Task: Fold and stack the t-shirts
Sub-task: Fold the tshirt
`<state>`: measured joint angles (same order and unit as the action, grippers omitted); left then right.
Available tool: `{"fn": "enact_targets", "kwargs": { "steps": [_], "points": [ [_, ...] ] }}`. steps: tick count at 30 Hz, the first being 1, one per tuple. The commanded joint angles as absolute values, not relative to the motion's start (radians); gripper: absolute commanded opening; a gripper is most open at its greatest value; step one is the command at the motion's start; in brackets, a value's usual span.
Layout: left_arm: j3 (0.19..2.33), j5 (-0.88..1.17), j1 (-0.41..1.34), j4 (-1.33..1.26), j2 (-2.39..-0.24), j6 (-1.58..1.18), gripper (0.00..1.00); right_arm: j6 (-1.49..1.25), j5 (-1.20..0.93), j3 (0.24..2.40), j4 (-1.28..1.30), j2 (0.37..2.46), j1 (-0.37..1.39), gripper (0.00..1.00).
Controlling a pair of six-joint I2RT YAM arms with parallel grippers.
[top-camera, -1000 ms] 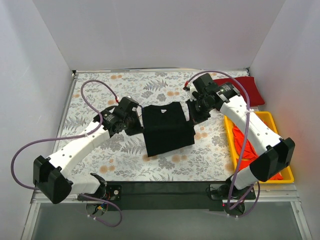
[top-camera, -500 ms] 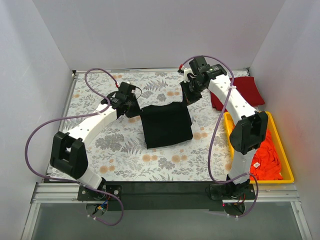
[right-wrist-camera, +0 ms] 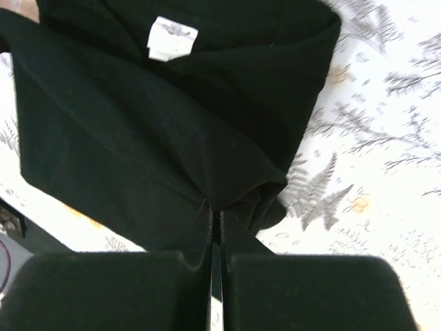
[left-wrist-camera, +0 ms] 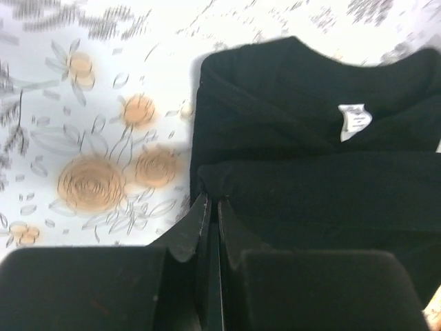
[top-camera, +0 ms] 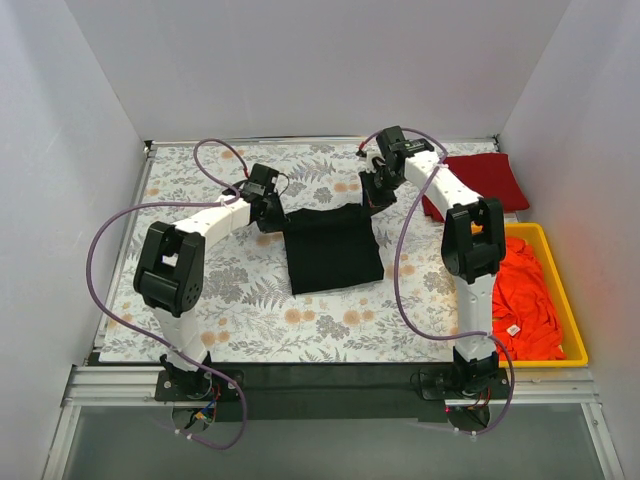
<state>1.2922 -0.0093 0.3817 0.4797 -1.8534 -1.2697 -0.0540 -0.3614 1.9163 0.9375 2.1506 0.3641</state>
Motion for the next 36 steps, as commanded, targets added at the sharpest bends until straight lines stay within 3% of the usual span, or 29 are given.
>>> {"fn": "enact_targets", "kwargs": {
  "steps": [1, 2, 5, 6, 7, 9, 10, 14, 19, 22, 28, 36],
  "points": [
    [1.35, -0.063, 0.368, 0.422, -1.85, -1.224, 0.0, -0.075, -0.371, 1.921, 0.856, 2.152, 0.334, 0.01],
    [1.348, -0.066, 0.368, 0.414, -1.851, -1.223, 0.0, -0.086, -0.376, 1.921, 0.847, 2.161, 0.33, 0.01],
    [1.347, -0.072, 0.368, 0.388, -1.864, -1.215, 0.13, -0.101, -0.382, 1.914, 0.816, 2.177, 0.321, 0.13],
    [1.345, -0.074, 0.368, 0.376, -1.865, -1.21, 0.2, -0.11, -0.382, 1.913, 0.805, 2.18, 0.318, 0.2],
    [1.347, -0.078, 0.368, 0.37, -1.864, -1.207, 0.38, -0.115, -0.383, 1.91, 0.784, 2.178, 0.316, 0.28],
    [1.35, -0.084, 0.368, 0.353, -1.842, -1.194, 0.52, -0.121, -0.377, 1.914, 0.76, 2.154, 0.316, 0.32],
    [1.348, -0.089, 0.368, 0.347, -1.827, -1.189, 0.65, -0.123, -0.364, 1.905, 0.738, 2.11, 0.314, 0.35],
    [1.307, -0.078, 0.377, 0.296, -1.708, -1.161, 0.77, -0.138, -0.394, 1.738, 0.537, 1.935, 0.316, 0.41],
    [1.201, -0.029, 0.416, 0.239, -1.582, -1.132, 0.77, -0.109, -0.589, 1.539, 0.362, 1.836, 0.325, 0.47],
    [1.131, -0.002, 0.433, 0.2, -1.568, -1.108, 0.68, -0.086, -0.721, 1.5, 0.316, 1.854, 0.334, 0.47],
    [1.141, 0.091, 0.434, 0.155, -1.69, -1.065, 0.45, -0.046, -0.971, 1.565, 0.308, 2.017, 0.334, 0.45],
    [1.27, 0.075, 0.405, 0.071, -1.92, -1.097, 0.41, -0.081, -0.997, 1.735, 0.263, 2.259, 0.273, 0.44]
  ]
}}
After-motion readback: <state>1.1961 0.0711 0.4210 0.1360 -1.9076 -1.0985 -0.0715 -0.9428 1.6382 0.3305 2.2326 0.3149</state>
